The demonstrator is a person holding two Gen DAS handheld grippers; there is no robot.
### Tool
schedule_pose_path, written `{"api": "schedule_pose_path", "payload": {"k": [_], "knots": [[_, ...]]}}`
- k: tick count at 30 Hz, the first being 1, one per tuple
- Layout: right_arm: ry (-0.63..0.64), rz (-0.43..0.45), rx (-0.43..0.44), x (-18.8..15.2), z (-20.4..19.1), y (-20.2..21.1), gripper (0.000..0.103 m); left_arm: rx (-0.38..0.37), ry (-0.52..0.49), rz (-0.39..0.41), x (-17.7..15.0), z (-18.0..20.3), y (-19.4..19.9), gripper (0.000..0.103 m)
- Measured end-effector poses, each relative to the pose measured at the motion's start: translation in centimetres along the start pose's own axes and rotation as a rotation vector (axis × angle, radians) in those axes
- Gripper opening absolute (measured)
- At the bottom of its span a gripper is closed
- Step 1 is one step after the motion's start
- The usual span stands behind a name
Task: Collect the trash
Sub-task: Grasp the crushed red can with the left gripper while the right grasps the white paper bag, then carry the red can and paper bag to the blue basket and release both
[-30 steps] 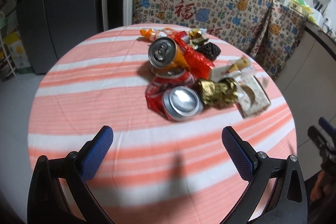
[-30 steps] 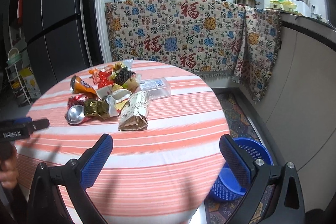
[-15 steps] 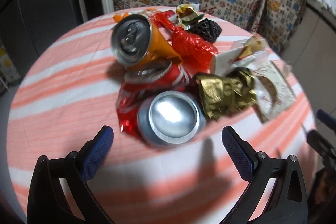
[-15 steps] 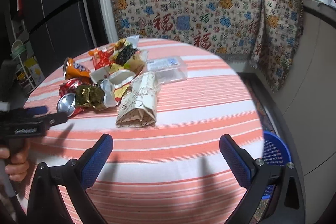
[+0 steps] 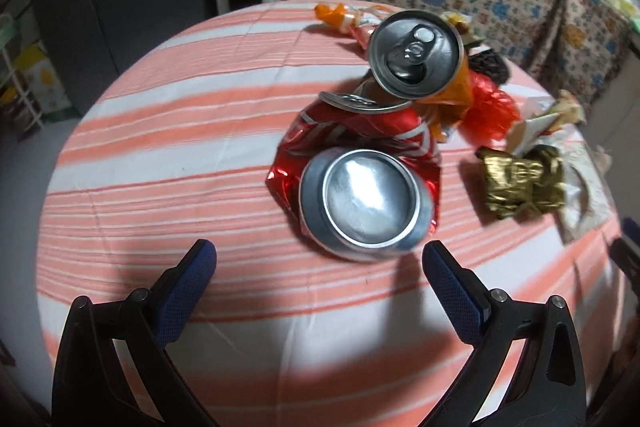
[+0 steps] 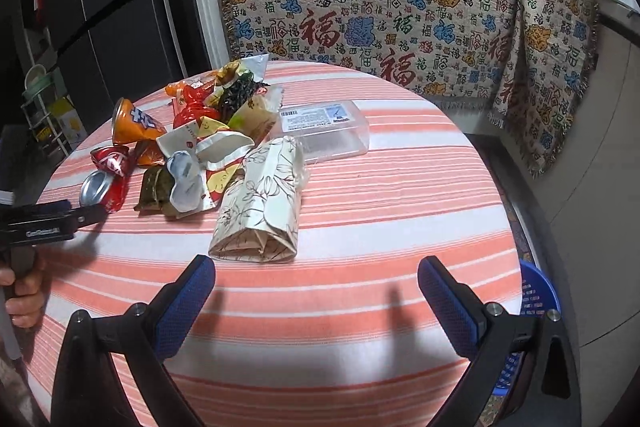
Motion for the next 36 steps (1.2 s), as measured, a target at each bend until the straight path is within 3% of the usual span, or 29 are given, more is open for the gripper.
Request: {"api": "schedule_pose_path", "payload": {"k": [4,7,12,15,19,23,24,25,26,27,29,36], "knots": [[-0.011,-0.020,0.017,0.0,0.1,-0.7,0.103,-0.035,-0.014,0.045,1.5,-0.2,0.6,0.102],[-0.019,-0.031,0.026,-0.1,0.1,-0.9,0.103,-0.076,-0.044,0.036,3.0,1.0,0.1,0.102],[-0.024,-0.028,0.023,0.3,-0.2,-1.1,0.103,-0.014,-0.184,0.008,5.1,3.9,-2.2,0.102],[-0.019,-0.027,0.053,1.4,-0.4,-1.4,0.103,0.009,-0.131,-0.031,5.5,3.2,-3.7,0.102],[-0.018,-0.091,0.132,2.7,-0.3,-2.8,0.103,-0.059,-0.039,-0.047,5.8,1.4,-4.5,0.101],[-0.054,-0.147,0.179,3.6,-0.5,-5.0,0.103,-0.076,-0.055,-0.010,5.7,1.4,-4.2,0.099],[-0.055,-0.151,0.178,3.7,-0.6,-5.4,0.097,-0.073,-0.063,0.003,5.5,1.4,-4.0,0.098],[-0.051,-0.178,0.181,3.8,-0.9,-6.2,0.058,-0.068,-0.069,0.014,5.2,1.4,-3.6,0.098],[-0.055,-0.199,0.203,3.7,-1.0,-6.4,0.046,-0.064,-0.076,0.028,4.9,1.3,-3.1,0.098],[-0.090,-0.192,0.247,3.9,-1.1,-6.0,0.042,-0.067,-0.078,0.039,4.7,1.2,-2.7,0.098],[-0.071,-0.182,0.208,3.9,-1.1,-4.9,0.040,-0.080,-0.078,0.063,4.6,0.9,-1.7,0.098],[-0.018,-0.118,0.199,3.2,-0.7,0.0,0.039,-0.108,-0.044,0.112,3.4,0.9,2.0,0.098]]}}
Point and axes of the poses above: each gripper's, at about its wrist camera, not at the fingertips, and y roughly against the way its jaws point, z to its right, x to its top, the point moved 3 cm from there along -y, roughly the way its jaws point, and after that the axes turned 2 degrees about -x, right-handed, at the moved point
